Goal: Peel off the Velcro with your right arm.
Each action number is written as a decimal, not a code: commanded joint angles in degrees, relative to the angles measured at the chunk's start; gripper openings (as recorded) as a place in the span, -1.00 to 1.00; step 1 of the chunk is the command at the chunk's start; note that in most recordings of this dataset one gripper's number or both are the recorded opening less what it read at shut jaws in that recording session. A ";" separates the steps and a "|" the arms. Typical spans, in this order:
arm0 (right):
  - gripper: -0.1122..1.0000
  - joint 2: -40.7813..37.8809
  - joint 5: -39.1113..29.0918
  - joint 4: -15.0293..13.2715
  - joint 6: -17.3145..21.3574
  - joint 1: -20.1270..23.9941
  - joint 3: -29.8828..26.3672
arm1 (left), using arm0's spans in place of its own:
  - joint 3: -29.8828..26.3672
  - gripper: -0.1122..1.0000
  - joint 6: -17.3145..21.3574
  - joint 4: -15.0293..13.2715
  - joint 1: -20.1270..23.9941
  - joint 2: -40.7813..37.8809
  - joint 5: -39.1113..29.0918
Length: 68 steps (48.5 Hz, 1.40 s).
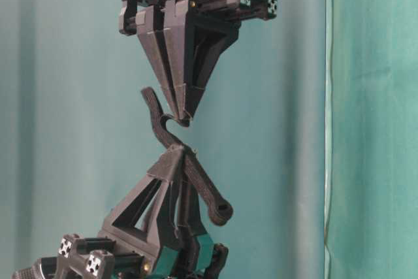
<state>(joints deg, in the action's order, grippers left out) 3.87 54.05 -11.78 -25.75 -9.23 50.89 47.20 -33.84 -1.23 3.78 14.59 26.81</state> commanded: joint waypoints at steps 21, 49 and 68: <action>-0.95 -0.53 -4.57 -0.18 1.58 2.99 -2.37 | -0.97 -0.61 0.09 0.09 0.18 0.53 1.85; -0.95 -1.14 -8.70 -0.18 1.85 6.77 -2.81 | -1.05 -0.61 0.09 0.09 0.53 0.44 1.93; -0.95 -1.76 -11.51 -0.18 3.25 7.82 -2.90 | -0.97 -0.61 0.09 0.00 0.53 0.53 1.93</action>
<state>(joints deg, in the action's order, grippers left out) 1.67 42.80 -11.95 -22.85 -2.02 48.96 47.20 -33.84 -1.23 3.96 14.50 28.04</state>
